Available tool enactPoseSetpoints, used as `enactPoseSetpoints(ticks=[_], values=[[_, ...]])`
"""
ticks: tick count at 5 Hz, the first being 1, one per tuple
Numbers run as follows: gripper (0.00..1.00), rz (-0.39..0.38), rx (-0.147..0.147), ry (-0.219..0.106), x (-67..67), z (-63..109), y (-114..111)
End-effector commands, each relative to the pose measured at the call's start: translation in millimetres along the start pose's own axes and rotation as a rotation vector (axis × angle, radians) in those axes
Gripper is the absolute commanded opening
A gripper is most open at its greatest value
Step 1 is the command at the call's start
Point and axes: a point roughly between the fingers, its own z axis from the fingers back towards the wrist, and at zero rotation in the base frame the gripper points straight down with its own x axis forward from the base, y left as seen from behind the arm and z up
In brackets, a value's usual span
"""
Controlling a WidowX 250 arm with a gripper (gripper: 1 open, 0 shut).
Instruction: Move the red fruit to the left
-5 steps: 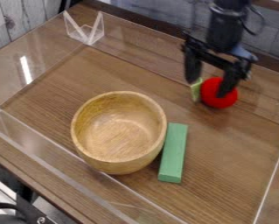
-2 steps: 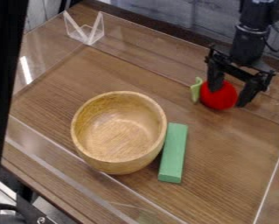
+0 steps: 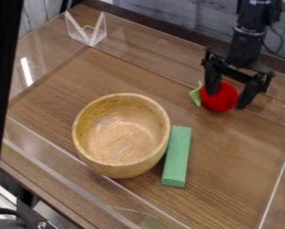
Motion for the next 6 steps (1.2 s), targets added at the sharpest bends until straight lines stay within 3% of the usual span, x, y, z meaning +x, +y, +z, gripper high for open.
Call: enactPoseSetpoints(ticks=[1, 3, 4, 6], values=[[1.00, 0.026, -0.007, -0.069, 14.2, 30.9, 2], [1.00, 0.045, -0.007, -0.061, 9.9, 14.1, 21], [0.00, 0.050, -0.006, -0.058, 9.8, 10.4, 27], [0.00, 0.042, -0.008, -0.079, 3.1, 9.9, 38]])
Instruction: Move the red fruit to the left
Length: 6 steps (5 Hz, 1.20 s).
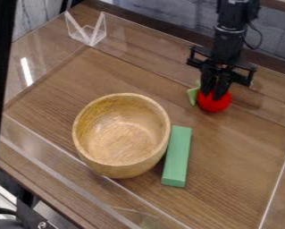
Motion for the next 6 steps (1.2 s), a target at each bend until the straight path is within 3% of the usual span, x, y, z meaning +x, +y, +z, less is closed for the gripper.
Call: enactPoseSetpoints(ticks=[1, 2, 3, 5, 6], values=[[1.00, 0.003, 0.005, -0.066, -2.6, 18.3, 18], [0.00, 0.020, 0.001, -0.086, 0.5, 24.5, 18], [0.00, 0.039, -0.006, -0.107, 2.5, 32.2, 19], [0.00, 0.195, -0.023, -0.149, 8.7, 25.2, -4], [0.00, 0.249, -0.049, -0.186, 2.9, 55.9, 1]])
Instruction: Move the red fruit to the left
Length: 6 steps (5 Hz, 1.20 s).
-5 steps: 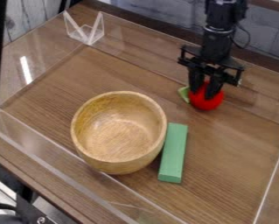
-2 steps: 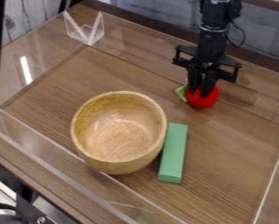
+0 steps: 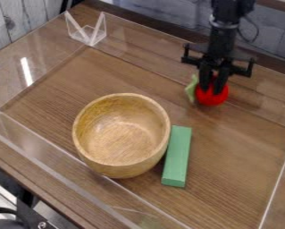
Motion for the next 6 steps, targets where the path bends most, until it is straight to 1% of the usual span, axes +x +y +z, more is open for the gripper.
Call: enactPoseSetpoints(ticks=[1, 2, 3, 4, 5, 6], values=[[0.00, 0.032, -0.056, -0.122, 1.9, 48.6, 14], [0.00, 0.071, -0.069, -0.139, -3.9, 57.1, 38], [0.00, 0.110, -0.069, -0.149, -21.0, 69.4, 76], [0.00, 0.140, -0.055, -0.152, -35.7, 73.1, 123], [0.00, 0.091, -0.052, -0.150, -40.9, 66.0, 167], [0.00, 0.067, -0.038, -0.144, -43.3, 49.9, 204]])
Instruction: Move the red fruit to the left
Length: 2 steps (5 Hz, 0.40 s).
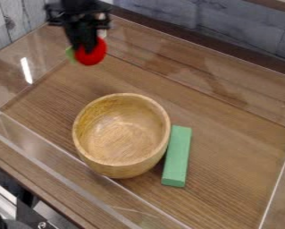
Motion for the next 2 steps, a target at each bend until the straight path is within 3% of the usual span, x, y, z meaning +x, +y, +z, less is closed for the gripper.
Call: enactPoseSetpoints(ticks=[1, 2], values=[[0.00, -0.018, 0.024, -0.043, 19.9, -1.3, 14], [0.00, -0.030, 0.029, -0.044, 34.2, -14.5, 21]])
